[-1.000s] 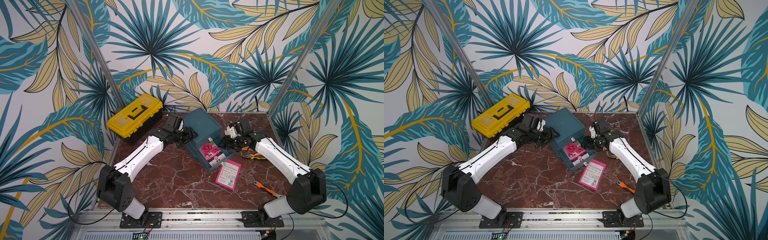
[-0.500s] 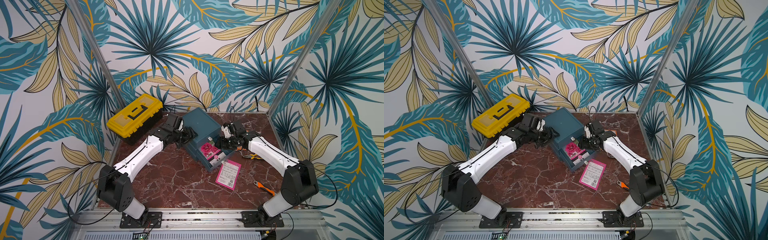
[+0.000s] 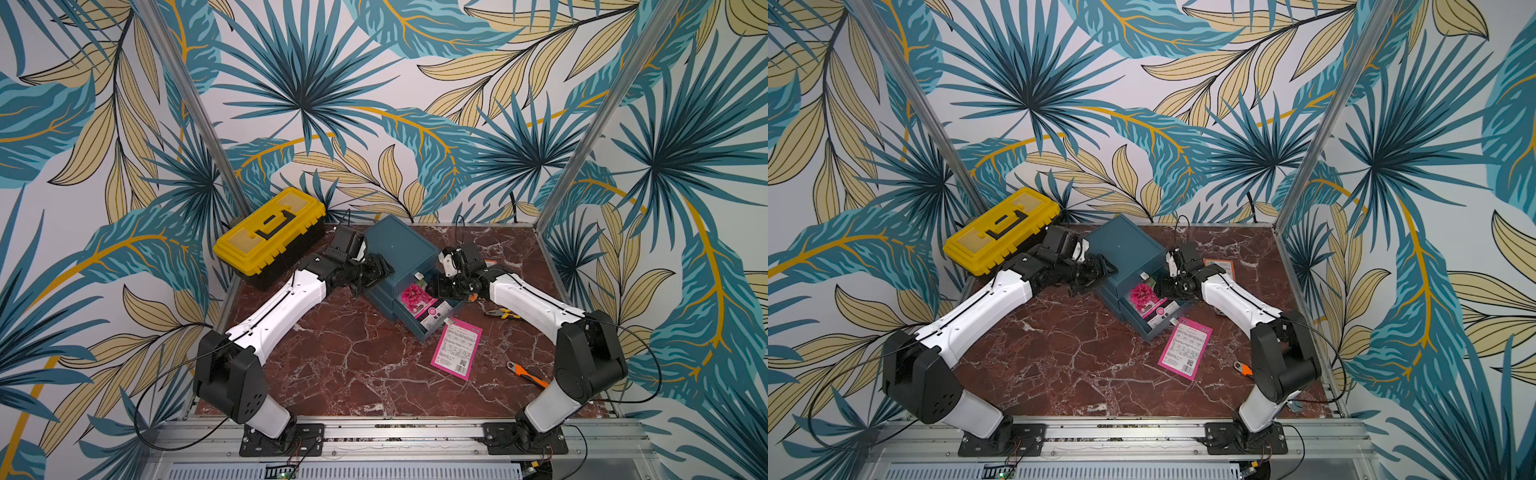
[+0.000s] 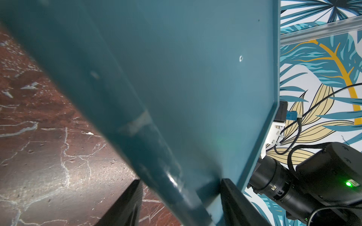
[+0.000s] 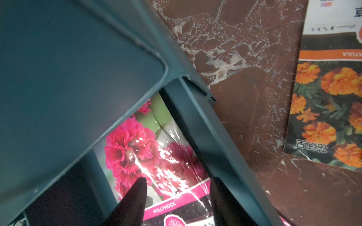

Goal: Take the seed bags out of the drawer
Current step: Pick up the seed packet from the drawer.

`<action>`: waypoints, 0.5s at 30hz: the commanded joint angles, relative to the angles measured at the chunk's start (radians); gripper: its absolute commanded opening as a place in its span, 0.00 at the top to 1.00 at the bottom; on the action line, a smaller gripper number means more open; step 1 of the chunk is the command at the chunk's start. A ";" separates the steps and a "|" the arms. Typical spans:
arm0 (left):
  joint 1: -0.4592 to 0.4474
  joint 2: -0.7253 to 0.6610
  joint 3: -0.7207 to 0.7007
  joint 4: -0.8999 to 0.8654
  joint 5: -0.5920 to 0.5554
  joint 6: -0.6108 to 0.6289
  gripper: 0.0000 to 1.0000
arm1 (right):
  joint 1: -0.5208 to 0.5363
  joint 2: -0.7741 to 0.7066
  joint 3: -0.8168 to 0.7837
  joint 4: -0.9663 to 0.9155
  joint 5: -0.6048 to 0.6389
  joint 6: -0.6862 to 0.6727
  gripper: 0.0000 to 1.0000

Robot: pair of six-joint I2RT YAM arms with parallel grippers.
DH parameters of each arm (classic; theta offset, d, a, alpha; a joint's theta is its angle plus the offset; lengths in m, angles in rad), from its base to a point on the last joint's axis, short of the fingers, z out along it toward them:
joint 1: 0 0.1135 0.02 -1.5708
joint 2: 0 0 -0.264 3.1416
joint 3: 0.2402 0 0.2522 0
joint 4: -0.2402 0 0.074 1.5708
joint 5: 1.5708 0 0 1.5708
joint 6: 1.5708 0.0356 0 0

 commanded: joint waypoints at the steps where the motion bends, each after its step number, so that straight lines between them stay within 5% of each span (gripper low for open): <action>1: 0.007 0.003 0.032 -0.070 -0.017 0.028 0.34 | 0.007 0.030 -0.019 0.018 0.020 0.015 0.43; 15: 0.007 0.004 0.032 -0.057 -0.021 0.017 0.34 | 0.010 0.085 0.042 -0.023 0.027 0.017 0.41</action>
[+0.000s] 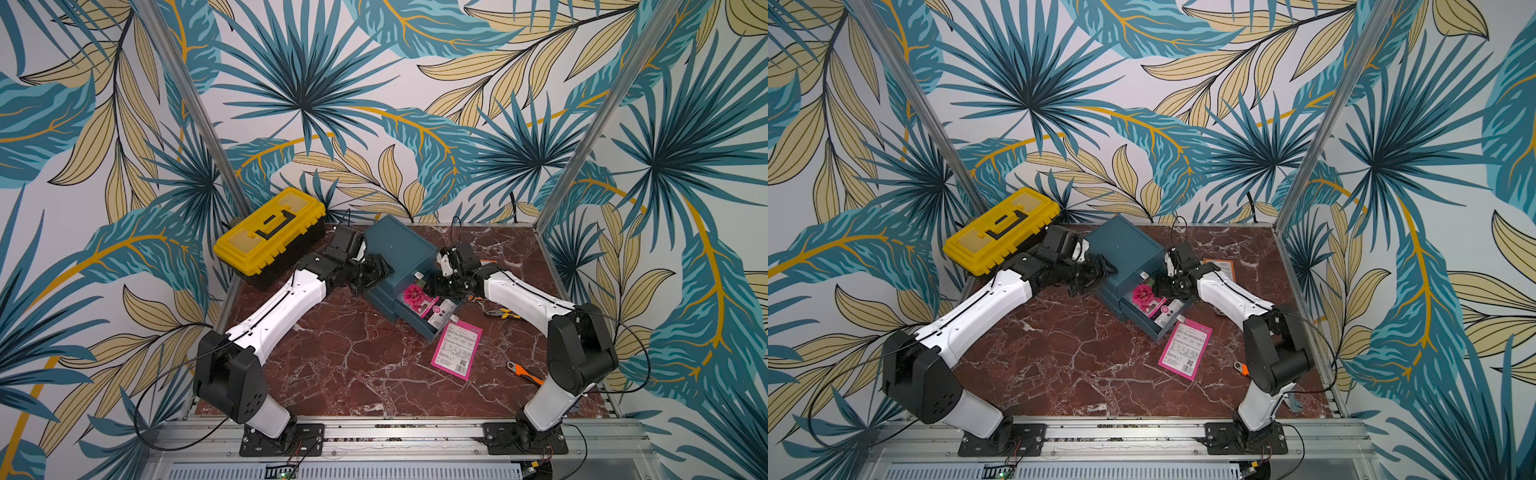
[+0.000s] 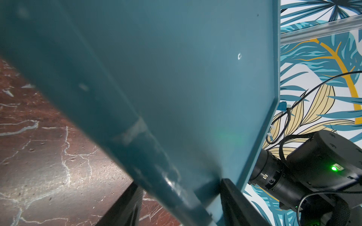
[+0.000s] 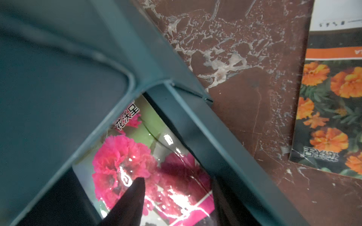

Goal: Take the seed bags out of the drawer
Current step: Pick up the seed packet from the drawer.

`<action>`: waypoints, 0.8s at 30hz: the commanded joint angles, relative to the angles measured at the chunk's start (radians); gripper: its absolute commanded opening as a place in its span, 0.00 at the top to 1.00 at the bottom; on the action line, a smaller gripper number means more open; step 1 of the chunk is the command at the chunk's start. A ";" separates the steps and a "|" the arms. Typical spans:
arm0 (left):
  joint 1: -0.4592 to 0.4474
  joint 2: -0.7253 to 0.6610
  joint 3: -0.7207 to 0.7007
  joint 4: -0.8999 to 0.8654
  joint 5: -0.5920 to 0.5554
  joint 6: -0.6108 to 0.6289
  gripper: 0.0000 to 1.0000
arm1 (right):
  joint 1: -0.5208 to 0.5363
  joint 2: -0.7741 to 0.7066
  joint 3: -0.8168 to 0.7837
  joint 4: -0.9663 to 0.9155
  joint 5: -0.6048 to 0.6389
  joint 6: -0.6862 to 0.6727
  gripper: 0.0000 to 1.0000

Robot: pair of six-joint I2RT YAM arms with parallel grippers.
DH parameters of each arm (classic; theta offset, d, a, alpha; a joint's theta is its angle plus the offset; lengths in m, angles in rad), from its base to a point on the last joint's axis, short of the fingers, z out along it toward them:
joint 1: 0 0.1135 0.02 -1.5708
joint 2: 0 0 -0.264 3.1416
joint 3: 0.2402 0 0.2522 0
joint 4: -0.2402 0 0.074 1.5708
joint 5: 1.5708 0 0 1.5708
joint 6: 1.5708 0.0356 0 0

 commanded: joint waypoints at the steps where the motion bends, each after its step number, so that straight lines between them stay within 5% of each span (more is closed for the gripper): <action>1: 0.007 0.004 0.030 -0.050 -0.022 0.015 0.34 | 0.005 0.025 0.013 -0.032 0.019 0.000 0.41; 24: 0.006 0.007 0.039 -0.043 -0.029 0.007 0.34 | 0.009 0.052 0.100 -0.172 0.089 -0.065 0.29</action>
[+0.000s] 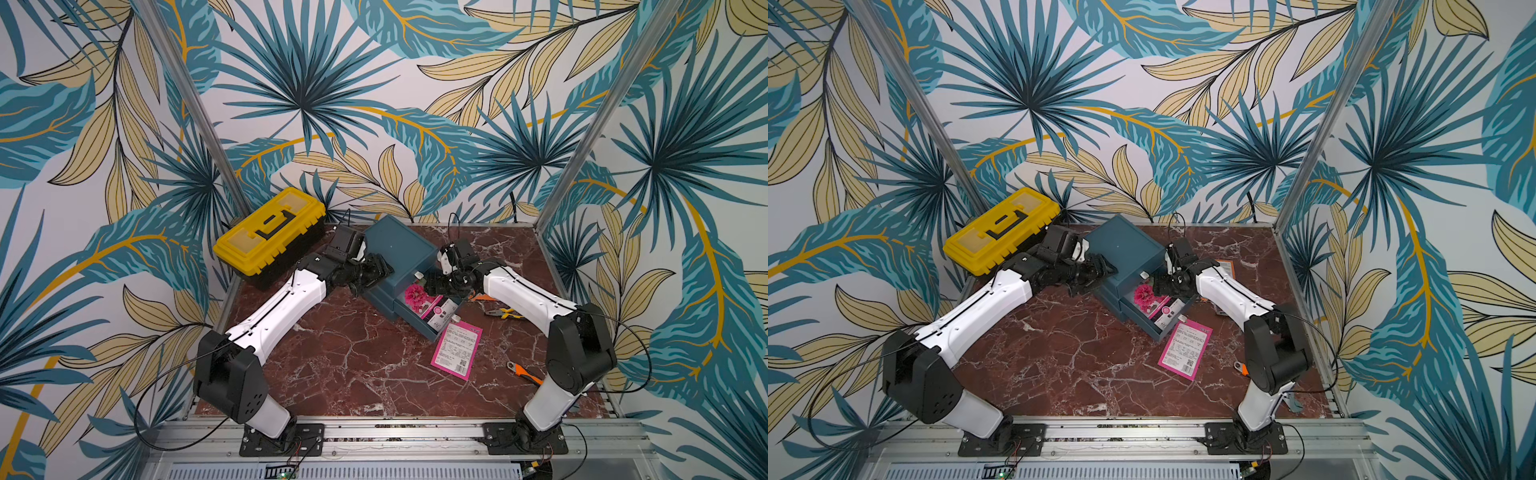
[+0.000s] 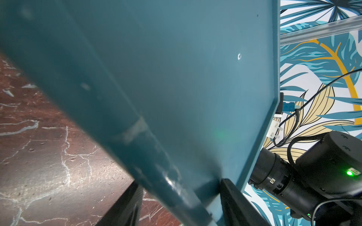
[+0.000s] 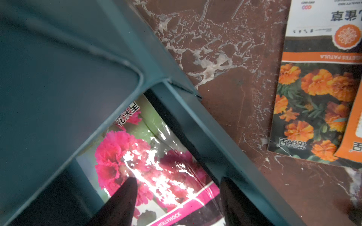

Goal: Take the seed bags out of the drawer
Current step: Pick up the seed packet from the drawer.

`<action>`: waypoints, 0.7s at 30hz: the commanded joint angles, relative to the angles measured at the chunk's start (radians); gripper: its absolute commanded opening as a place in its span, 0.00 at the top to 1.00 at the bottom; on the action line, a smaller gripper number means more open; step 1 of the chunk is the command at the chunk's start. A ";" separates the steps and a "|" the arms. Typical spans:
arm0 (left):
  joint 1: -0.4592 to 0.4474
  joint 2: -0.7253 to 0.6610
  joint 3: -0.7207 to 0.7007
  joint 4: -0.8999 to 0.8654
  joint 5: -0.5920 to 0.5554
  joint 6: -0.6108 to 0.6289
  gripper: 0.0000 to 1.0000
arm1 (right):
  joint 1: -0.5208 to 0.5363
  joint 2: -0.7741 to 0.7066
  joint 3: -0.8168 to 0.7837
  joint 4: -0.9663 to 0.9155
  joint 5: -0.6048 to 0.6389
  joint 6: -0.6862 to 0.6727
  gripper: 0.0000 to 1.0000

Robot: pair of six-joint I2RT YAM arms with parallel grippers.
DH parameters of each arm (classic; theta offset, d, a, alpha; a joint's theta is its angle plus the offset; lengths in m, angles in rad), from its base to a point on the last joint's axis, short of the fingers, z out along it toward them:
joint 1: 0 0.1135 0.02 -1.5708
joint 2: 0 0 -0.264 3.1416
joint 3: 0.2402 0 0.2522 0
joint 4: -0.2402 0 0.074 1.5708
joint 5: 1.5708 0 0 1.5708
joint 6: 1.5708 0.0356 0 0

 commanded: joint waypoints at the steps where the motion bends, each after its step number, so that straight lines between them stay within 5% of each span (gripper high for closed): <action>1: 0.006 0.005 0.037 -0.043 -0.027 0.009 0.34 | 0.000 0.044 0.019 -0.047 0.011 -0.030 0.29; 11: 0.007 0.004 0.037 -0.043 -0.033 0.005 0.34 | 0.000 0.105 0.036 -0.046 -0.052 -0.019 0.30; 21: 0.007 0.008 0.038 -0.038 -0.037 0.000 0.34 | 0.000 0.074 0.019 -0.045 -0.148 0.001 0.49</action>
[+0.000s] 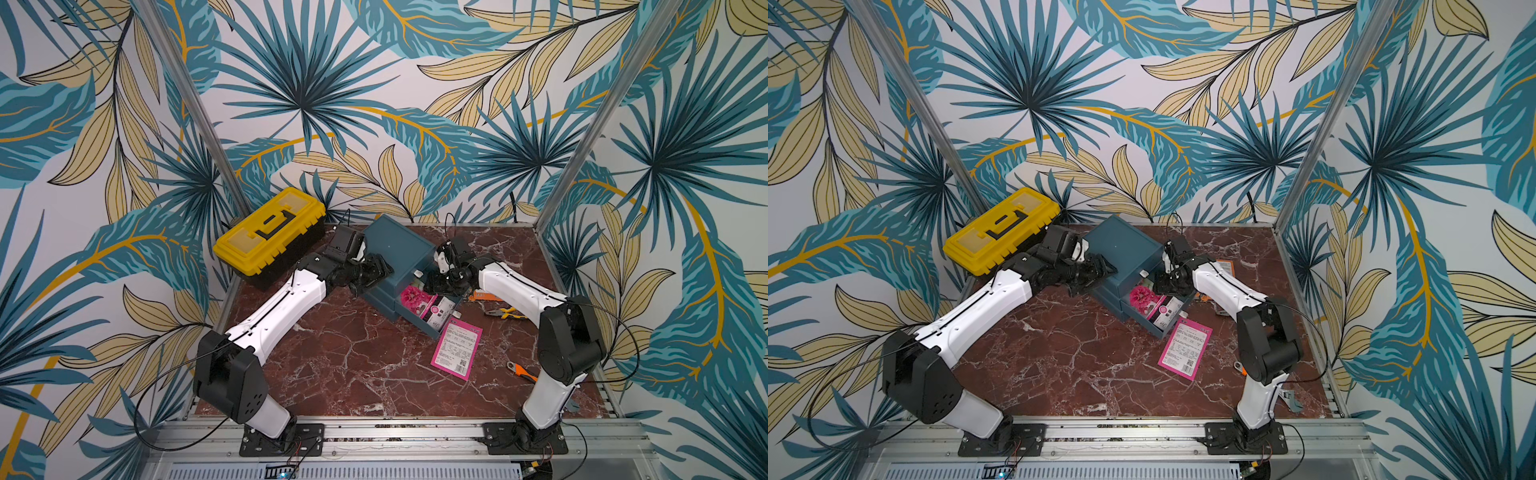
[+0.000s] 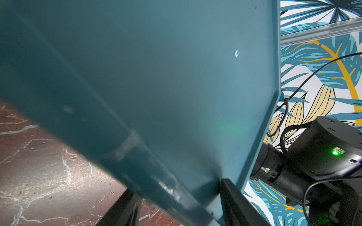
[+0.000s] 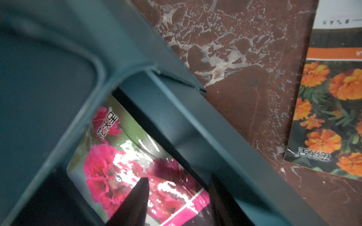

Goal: Take the seed bags out of the drawer
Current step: Pick up the seed packet from the drawer.

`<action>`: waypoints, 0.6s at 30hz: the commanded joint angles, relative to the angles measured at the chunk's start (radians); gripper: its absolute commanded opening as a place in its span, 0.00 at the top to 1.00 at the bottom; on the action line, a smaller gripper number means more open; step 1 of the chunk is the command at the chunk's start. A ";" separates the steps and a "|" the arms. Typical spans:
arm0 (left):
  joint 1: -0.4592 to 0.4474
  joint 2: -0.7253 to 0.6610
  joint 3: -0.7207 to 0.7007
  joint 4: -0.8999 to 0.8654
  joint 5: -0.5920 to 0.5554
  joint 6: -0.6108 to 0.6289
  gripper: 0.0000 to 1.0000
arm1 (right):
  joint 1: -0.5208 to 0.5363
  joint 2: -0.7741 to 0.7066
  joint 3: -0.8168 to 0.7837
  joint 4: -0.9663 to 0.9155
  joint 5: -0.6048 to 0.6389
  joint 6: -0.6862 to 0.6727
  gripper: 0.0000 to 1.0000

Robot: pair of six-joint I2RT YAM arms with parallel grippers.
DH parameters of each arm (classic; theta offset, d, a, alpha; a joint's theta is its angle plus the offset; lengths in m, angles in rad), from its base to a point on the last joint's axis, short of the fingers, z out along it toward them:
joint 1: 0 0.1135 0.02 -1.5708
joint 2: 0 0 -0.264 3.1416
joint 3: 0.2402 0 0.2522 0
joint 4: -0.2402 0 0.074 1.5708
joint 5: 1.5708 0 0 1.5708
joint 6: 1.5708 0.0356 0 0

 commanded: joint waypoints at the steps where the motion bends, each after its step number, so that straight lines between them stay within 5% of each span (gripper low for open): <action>1: 0.007 0.008 0.039 -0.034 -0.032 0.004 0.34 | 0.008 0.005 -0.029 -0.036 -0.084 -0.003 0.50; 18: 0.006 0.011 0.038 -0.029 -0.024 0.007 0.34 | 0.010 -0.054 -0.090 -0.048 -0.251 -0.017 0.63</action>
